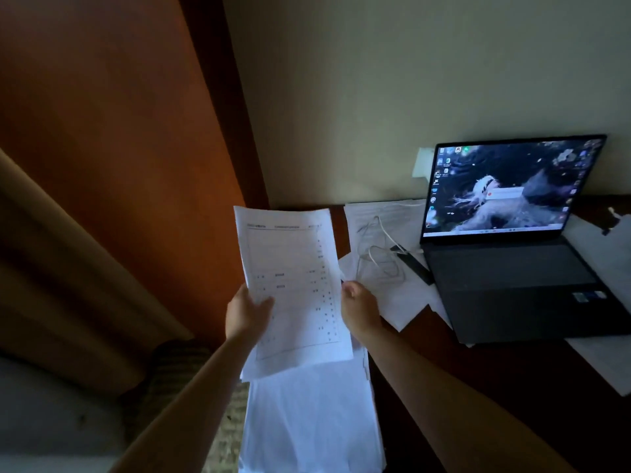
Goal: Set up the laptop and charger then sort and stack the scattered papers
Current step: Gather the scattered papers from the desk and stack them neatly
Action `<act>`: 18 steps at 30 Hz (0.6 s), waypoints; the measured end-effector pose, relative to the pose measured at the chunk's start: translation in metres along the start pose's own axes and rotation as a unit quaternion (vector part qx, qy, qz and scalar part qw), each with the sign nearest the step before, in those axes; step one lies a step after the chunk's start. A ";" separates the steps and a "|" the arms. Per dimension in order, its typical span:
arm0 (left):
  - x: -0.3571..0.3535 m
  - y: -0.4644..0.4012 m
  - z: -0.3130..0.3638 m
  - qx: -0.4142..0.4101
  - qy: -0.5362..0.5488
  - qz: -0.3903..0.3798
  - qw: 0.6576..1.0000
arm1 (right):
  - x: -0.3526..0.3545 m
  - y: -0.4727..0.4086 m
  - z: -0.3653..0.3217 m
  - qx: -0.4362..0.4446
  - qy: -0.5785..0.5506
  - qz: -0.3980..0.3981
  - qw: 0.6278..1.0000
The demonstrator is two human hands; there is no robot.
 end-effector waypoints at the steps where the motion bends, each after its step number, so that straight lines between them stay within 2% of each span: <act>1: -0.002 -0.006 0.002 0.001 -0.019 0.004 1.000 | -0.002 -0.009 0.002 0.010 0.029 -0.019 0.999; 4: -0.012 -0.025 0.005 0.011 -0.065 -0.012 0.998 | -0.011 -0.039 0.003 0.047 0.093 -0.051 0.993; 8: -0.037 -0.048 0.006 0.003 -0.129 -0.077 0.989 | -0.025 -0.082 0.001 0.076 0.158 -0.040 0.984; 14: -0.058 -0.078 0.014 -0.004 -0.138 -0.072 0.988 | -0.047 -0.129 0.000 0.067 0.351 -0.042 0.933; 18: -0.061 -0.088 0.012 0.013 -0.164 -0.061 0.984 | -0.050 -0.143 -0.004 0.059 0.420 0.010 0.905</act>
Point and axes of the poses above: each hand's wrist, its own y-axis away from the middle knuckle, its own x-axis out of the back of the hand, z = x × y, the point moved 5 cm from there along -y, towards the middle knuckle, and after that the axes turned 11 degrees about y, right-handed, at the moved point
